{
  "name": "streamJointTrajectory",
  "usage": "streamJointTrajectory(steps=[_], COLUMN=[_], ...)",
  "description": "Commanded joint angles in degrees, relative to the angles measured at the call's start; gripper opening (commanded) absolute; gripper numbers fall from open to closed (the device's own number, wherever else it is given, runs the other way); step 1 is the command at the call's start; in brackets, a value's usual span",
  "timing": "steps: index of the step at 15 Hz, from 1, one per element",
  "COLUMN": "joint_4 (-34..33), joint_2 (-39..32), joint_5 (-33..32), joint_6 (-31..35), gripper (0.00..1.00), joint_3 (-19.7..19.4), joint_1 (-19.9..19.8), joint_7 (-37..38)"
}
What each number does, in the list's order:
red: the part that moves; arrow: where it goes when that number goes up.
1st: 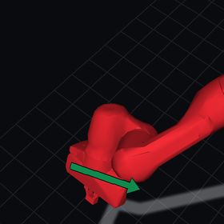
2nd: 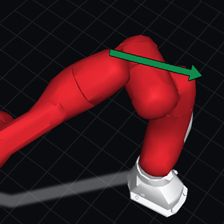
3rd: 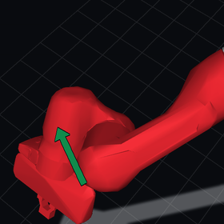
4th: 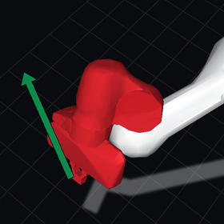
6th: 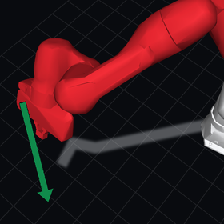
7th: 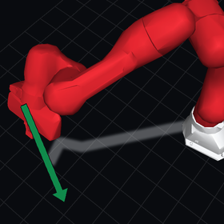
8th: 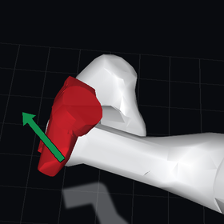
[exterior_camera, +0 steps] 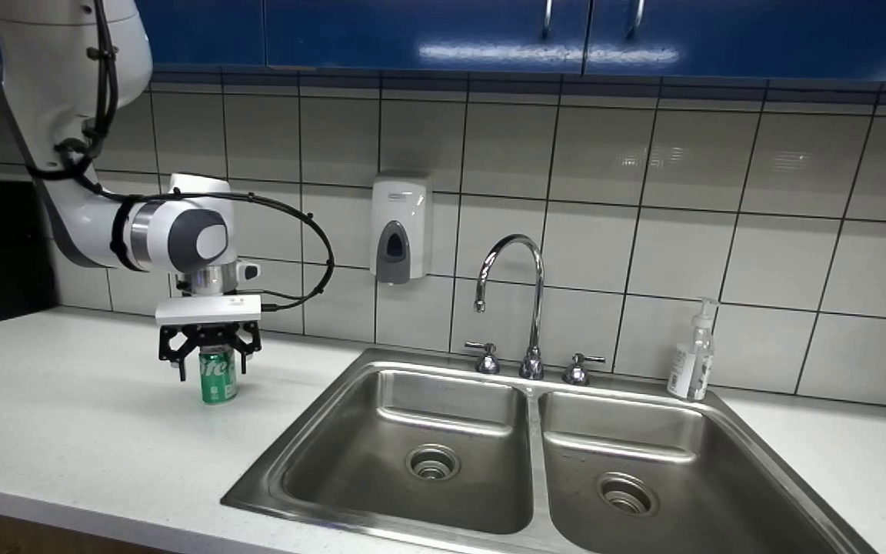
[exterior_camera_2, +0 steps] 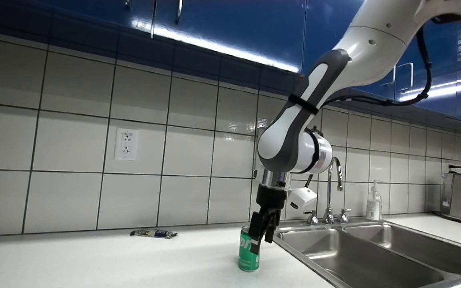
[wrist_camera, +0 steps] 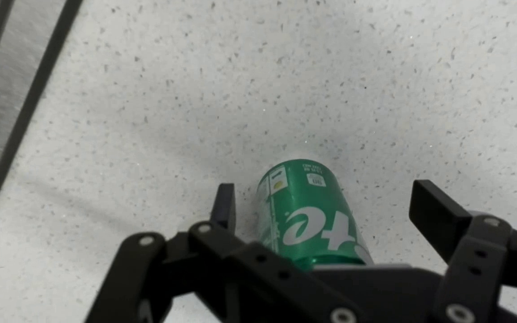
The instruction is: Pick up the soda can and place it inside the sink
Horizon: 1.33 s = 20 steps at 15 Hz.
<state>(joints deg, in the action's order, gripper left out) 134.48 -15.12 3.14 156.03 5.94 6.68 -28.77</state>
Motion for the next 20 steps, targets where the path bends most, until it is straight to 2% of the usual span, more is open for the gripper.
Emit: streamJointTrajectory(steps=[1, 5, 6, 7, 9, 12, 14, 20], joint_4=[-3.9, -6.6, -7.1, -7.4, -7.9, -8.3, -8.3, -10.0], joint_2=[-4.0, -6.9, -7.4, -7.8, -8.3, -8.3, -8.3, -6.8], joint_5=[-2.4, -4.3, -4.7, -5.1, -5.6, -6.1, -6.6, -5.4], joint_6=[2.5, 3.7, 3.7, 3.4, 3.1, 2.9, 2.9, -2.6], gripper=[1.0, 1.0, 0.97, 0.74, 0.69, 0.47, 0.44, 0.44], joint_3=[1.9, 1.9, 1.9, 2.0, 2.2, 2.3, 2.2, 2.6], joint_1=[-1.7, -1.8, -1.7, -1.8, -1.7, -1.5, -1.4, -2.4], joint_7=[1.6, 2.7, 3.1, 3.0, 3.4, 3.8, 4.2, 5.3])
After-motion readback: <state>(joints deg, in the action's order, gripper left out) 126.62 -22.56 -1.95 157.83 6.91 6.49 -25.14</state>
